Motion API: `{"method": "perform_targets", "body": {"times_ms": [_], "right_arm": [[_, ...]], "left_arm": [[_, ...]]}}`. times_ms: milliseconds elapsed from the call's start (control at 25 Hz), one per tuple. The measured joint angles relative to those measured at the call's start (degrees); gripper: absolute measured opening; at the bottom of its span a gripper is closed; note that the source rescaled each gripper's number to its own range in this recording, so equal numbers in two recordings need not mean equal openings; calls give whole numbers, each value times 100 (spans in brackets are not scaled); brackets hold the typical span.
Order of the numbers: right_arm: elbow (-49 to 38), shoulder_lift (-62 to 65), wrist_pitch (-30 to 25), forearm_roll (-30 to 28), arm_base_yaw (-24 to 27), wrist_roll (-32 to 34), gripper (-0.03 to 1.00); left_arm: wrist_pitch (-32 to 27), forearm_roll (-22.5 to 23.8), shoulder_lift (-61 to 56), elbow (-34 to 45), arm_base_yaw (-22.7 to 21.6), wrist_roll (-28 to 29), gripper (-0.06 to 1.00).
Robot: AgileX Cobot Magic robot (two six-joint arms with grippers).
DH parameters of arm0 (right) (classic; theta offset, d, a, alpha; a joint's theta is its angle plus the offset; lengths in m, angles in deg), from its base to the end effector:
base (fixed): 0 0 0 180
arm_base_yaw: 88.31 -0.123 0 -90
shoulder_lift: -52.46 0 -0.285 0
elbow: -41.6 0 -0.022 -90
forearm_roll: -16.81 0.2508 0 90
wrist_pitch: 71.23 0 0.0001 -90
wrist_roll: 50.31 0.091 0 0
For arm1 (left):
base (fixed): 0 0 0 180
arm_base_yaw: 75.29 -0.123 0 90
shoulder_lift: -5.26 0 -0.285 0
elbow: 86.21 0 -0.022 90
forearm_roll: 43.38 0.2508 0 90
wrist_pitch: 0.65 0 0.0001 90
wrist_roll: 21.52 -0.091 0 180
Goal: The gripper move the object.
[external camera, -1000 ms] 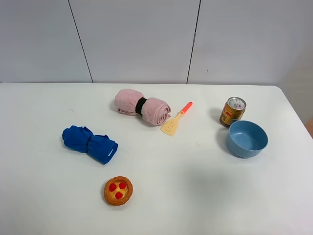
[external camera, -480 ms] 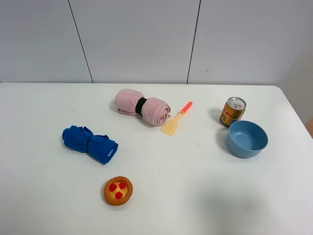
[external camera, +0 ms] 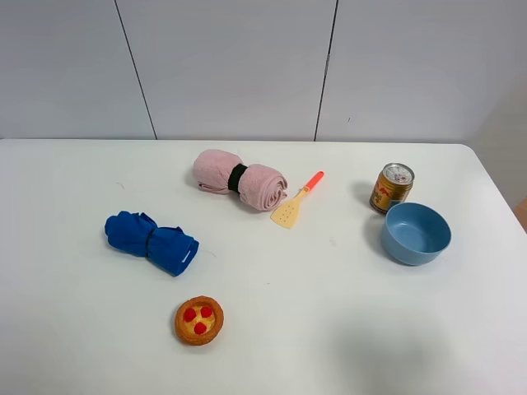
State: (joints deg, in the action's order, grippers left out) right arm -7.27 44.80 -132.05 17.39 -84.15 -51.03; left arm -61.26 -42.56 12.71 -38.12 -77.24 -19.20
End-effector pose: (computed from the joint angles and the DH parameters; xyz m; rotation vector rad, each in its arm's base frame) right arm -0.0045 0.0011 0.2758 0.0610 2.0474 -0.0410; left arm -0.0067 0.0009 0.2798 -0.0763 2.0257 0.0130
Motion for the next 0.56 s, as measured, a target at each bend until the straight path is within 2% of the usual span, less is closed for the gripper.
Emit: {"method": "perform_targets", "body": {"times_ms": [560], "right_arm": [[0, 0, 0, 0, 0, 0, 92]], "left_arm": [[0, 0, 0, 0, 0, 0, 100]]}}
